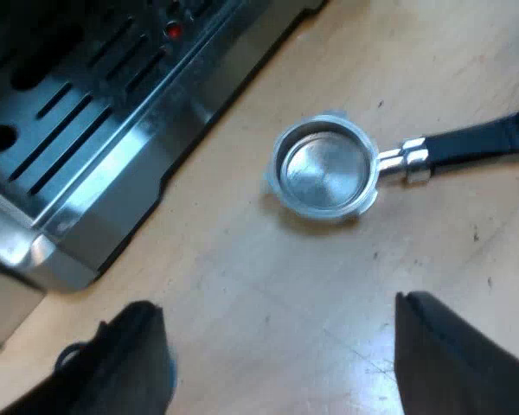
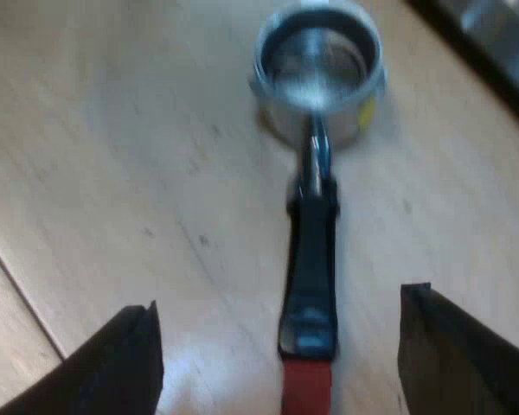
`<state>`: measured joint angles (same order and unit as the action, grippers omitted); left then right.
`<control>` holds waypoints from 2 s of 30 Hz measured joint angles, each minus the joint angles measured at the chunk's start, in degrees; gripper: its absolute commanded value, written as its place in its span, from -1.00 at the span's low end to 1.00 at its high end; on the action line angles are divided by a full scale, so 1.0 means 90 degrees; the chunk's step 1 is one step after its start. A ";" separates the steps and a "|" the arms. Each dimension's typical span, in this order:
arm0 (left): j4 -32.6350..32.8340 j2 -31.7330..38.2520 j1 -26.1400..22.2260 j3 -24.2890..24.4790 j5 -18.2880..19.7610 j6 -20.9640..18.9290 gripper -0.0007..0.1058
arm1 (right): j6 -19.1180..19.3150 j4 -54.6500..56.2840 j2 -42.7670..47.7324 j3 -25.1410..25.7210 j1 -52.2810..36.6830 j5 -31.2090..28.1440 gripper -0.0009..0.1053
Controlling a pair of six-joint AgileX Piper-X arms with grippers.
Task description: Grind coffee beans and then tamp
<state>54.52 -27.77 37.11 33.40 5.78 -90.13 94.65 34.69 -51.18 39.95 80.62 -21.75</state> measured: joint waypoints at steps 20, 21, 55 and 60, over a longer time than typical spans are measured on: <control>0.0923 0.0336 0.0000 0.0671 -0.0565 -0.0591 0.42 | 0.0374 -0.2761 -0.1339 0.0000 0.0291 -0.0898 0.38; 0.0921 0.0336 0.0000 0.0671 -0.0642 -0.0649 0.42 | 0.0295 -0.2890 -0.1451 0.0000 0.0291 -0.0898 0.38; 0.0054 -0.2436 -0.2281 0.0679 -0.0343 -0.0799 0.42 | -0.0225 -0.4652 -0.2720 0.0000 0.0201 -0.0566 0.37; -0.0146 -0.2991 -0.2281 0.0679 -0.0360 -0.0801 0.42 | -0.0225 -0.4652 -0.2720 0.0000 0.0201 -0.0566 0.37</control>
<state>53.21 -54.68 16.59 39.50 2.54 -97.34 92.62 -7.18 -75.66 39.95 82.44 -26.84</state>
